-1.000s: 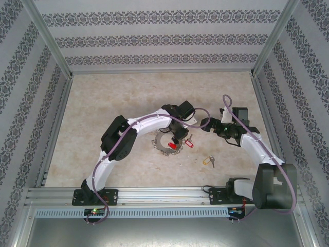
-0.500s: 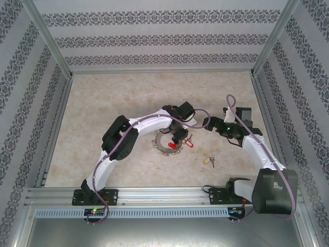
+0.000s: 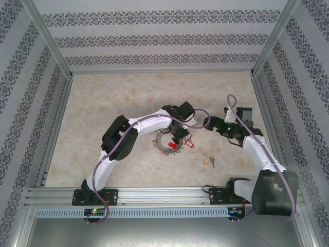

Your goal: Put the keys on the keyring

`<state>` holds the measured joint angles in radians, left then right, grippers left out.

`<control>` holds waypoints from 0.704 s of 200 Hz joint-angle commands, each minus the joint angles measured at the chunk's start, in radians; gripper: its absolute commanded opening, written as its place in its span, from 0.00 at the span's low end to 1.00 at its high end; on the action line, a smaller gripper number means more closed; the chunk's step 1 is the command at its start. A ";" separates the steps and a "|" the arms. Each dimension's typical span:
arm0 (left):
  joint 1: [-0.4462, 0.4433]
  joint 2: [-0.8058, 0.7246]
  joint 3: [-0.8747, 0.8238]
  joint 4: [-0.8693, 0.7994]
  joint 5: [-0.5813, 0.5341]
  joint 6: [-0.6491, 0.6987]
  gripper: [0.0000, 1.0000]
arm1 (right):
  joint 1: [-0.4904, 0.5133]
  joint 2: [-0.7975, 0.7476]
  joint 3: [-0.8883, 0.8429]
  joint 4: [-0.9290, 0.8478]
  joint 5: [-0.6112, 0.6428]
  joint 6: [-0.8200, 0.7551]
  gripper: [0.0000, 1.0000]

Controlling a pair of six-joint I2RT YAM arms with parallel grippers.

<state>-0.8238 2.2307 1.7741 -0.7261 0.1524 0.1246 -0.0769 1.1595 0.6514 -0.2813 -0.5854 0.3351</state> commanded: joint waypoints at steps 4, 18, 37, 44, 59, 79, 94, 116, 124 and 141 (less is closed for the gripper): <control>-0.008 -0.137 -0.069 -0.019 0.007 0.005 0.00 | -0.008 -0.040 -0.019 -0.005 -0.026 0.009 0.98; -0.005 -0.210 -0.127 -0.008 0.032 0.008 0.00 | -0.008 -0.059 -0.028 -0.006 -0.040 0.011 0.98; 0.001 -0.327 -0.212 0.010 0.081 0.021 0.00 | -0.006 -0.092 -0.049 -0.004 -0.063 0.014 0.98; 0.002 -0.376 -0.247 0.020 0.097 0.030 0.00 | -0.005 -0.108 -0.059 0.008 -0.080 0.020 0.98; 0.003 -0.483 -0.326 0.045 0.129 0.048 0.00 | 0.010 -0.152 -0.086 0.052 -0.123 0.043 0.97; 0.005 -0.619 -0.423 0.086 0.170 0.064 0.00 | 0.064 -0.235 -0.122 0.136 -0.185 0.075 0.96; 0.006 -0.715 -0.495 0.134 0.220 0.077 0.00 | 0.144 -0.313 -0.127 0.160 -0.188 0.060 0.90; 0.005 -0.851 -0.603 0.227 0.267 0.068 0.00 | 0.302 -0.434 -0.117 0.161 -0.160 -0.001 0.71; 0.007 -0.897 -0.639 0.256 0.277 0.061 0.00 | 0.355 -0.472 -0.116 0.168 -0.156 -0.016 0.68; 0.009 -0.990 -0.701 0.303 0.295 0.051 0.00 | 0.466 -0.539 -0.125 0.218 -0.154 -0.023 0.61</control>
<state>-0.8227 1.3540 1.1385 -0.5594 0.3752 0.1677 0.2714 0.7006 0.5320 -0.1513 -0.7235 0.3561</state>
